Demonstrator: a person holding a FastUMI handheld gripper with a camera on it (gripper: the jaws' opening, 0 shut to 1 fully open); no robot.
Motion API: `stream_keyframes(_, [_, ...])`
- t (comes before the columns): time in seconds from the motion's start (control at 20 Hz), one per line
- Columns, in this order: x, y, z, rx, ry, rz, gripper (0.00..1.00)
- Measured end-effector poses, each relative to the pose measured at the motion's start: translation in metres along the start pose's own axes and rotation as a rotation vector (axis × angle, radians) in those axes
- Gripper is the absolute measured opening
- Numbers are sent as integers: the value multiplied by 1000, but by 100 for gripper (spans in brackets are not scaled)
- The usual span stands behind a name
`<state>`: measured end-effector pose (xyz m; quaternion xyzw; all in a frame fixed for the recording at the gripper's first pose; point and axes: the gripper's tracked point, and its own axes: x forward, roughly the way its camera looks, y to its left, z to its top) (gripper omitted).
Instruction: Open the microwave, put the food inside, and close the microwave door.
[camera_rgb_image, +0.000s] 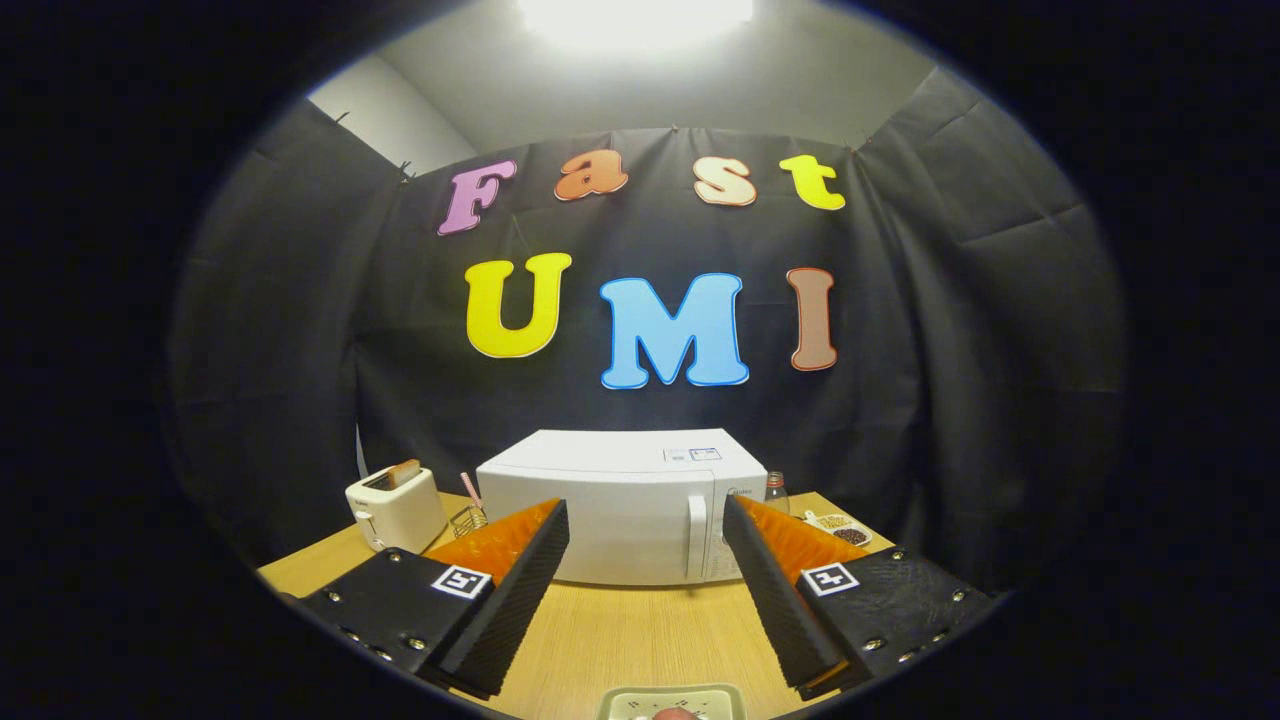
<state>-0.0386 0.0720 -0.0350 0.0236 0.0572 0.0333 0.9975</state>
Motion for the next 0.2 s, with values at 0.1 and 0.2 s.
stream_keyframes(0.1, [-2,-1,2,8,0,-4,97])
stream_keyframes(0.2, [-2,-3,4,0,-1,-7,97])
